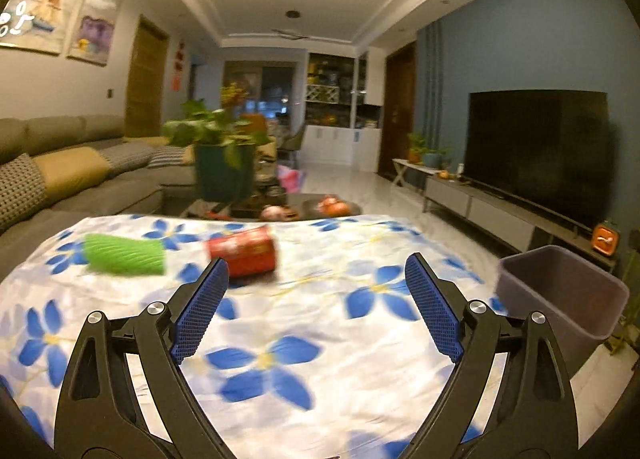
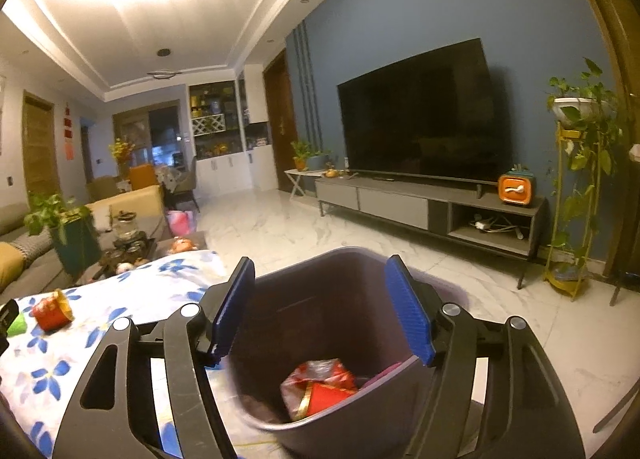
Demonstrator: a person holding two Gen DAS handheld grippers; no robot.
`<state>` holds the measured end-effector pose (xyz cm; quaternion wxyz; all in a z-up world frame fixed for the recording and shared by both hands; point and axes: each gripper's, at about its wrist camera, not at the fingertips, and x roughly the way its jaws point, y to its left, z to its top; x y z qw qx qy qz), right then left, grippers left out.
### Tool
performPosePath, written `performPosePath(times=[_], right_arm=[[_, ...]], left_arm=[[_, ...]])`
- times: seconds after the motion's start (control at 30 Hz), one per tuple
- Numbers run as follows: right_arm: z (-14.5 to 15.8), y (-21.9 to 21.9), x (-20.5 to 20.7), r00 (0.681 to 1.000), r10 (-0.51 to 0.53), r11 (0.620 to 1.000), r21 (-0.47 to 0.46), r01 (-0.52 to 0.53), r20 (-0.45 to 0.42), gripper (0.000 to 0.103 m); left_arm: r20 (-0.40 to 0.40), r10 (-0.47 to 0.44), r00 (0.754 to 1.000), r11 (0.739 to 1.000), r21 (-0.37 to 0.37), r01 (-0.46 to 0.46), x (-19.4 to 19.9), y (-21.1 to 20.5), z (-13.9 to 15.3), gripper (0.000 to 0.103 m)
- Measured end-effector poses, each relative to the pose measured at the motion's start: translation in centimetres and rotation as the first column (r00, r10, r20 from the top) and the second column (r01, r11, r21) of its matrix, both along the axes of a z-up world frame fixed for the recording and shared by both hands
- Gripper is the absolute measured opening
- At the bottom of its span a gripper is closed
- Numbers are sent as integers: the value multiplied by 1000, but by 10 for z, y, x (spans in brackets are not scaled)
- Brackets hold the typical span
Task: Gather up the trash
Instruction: 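Move both open tools back toward the green mesh net and red can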
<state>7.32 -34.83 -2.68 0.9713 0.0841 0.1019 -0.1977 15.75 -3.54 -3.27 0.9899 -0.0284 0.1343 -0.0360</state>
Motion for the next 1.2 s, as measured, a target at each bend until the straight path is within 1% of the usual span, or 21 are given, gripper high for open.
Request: performPosePath(times=[0.27,0.63,0.87,0.97,1.13,1.2], right_arm=[[3,53,12,992,125,992,-20,-125,-2,70],[13,129,35,957,292,956,-47,-291,3,70],[10,171,53,925,378,924,-58,-379,-24,70],[7,192,65,908,417,905,-65,-420,-49,70],[1,221,88,880,467,879,-62,-473,-90,70],[0,230,97,871,480,872,-58,-487,-100,70]], left_arm=[[1,122,993,993,3,-122,-20,55,5,88],[-9,250,968,968,4,-250,-30,118,10,88],[-26,300,954,954,7,-300,-26,151,8,88],[-31,316,948,949,9,-316,-23,161,7,88],[-61,314,948,949,-10,-315,-8,182,3,88],[-78,321,944,946,-12,-323,1,191,1,88]])
